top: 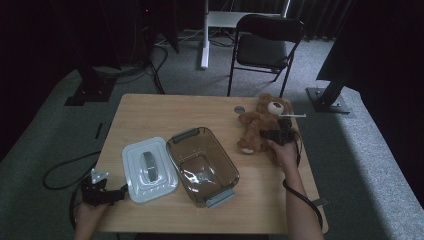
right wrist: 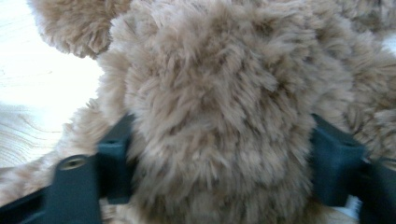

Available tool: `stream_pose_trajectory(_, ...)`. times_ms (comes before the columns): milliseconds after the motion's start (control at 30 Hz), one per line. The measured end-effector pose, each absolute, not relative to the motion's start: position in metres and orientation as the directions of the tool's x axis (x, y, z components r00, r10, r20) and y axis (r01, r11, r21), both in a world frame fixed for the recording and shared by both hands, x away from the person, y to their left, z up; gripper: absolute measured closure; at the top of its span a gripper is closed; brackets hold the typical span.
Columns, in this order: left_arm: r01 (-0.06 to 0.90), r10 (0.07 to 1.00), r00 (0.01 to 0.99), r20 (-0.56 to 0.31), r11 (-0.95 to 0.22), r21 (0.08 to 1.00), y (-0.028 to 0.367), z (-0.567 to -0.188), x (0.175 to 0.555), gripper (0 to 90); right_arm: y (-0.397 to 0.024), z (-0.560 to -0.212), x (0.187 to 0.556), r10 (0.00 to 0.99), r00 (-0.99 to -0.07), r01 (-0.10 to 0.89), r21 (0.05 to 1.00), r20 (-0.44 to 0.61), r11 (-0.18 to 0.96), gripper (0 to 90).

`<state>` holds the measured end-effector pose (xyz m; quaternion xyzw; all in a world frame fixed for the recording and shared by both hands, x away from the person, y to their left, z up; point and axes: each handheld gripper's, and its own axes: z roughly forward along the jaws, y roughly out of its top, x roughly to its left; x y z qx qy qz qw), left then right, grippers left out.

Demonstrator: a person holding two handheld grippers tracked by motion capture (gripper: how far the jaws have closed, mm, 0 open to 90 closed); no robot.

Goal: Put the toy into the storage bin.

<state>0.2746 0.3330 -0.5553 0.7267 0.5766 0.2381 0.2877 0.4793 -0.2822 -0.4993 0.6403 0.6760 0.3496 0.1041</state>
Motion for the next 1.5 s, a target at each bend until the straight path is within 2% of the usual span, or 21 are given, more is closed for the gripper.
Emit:
stream_pose_trajectory(133, 0.701, 0.975, 0.222, 0.014, -0.17, 0.693, 0.333, -0.555, 0.275, 0.6, -0.282, -0.499, 0.475, 0.946, -0.171, 0.765, 0.642, 0.274, -0.048, 43.2)
stream_pose_trajectory(167, 0.701, 0.975, 0.222, 0.014, -0.17, 0.693, 0.333, -0.555, 0.275, 0.6, -0.282, -0.499, 0.475, 0.946, -0.171, 0.765, 0.642, 0.274, -0.048, 43.2)
stream_pose_trajectory(300, 0.701, 0.975, 0.222, 0.014, -0.17, 0.693, 0.333, -0.555, 0.275, 0.6, -0.284, -0.496, 0.467, 0.954, -0.179, 0.722, 0.691, 0.24, -0.039, 58.8)
stream_pose_trajectory(467, 0.701, 0.975, 0.223, 0.014, -0.17, 0.693, 0.333, -0.555, 0.275, 0.6, -0.287, -0.489, 0.458, 0.963, -0.166, 0.675, 0.736, 0.211, -0.046, 68.6)
stream_pose_trajectory(733, 0.7, 0.974, 0.225, 0.014, -0.172, 0.693, 0.333, -0.555, 0.275, 0.6, -0.287, -0.47, 0.444, 0.973, -0.178, 0.636, 0.771, 0.15, -0.003, 71.9)
stream_pose_trajectory(1000, 0.7, 0.974, 0.225, 0.014, -0.172, 0.693, 0.333, -0.555, 0.275, 0.6, -0.289, -0.445, 0.425, 0.963, -0.223, 0.574, 0.819, 0.15, 0.005, 73.4)
stream_pose_trajectory(1500, 0.7, 0.974, 0.226, 0.015, -0.173, 0.693, 0.333, -0.555, 0.275, 0.6, -0.256, -0.366, 0.358, 0.913, -0.397, 0.35, 0.935, 0.094, 0.056, 73.8)
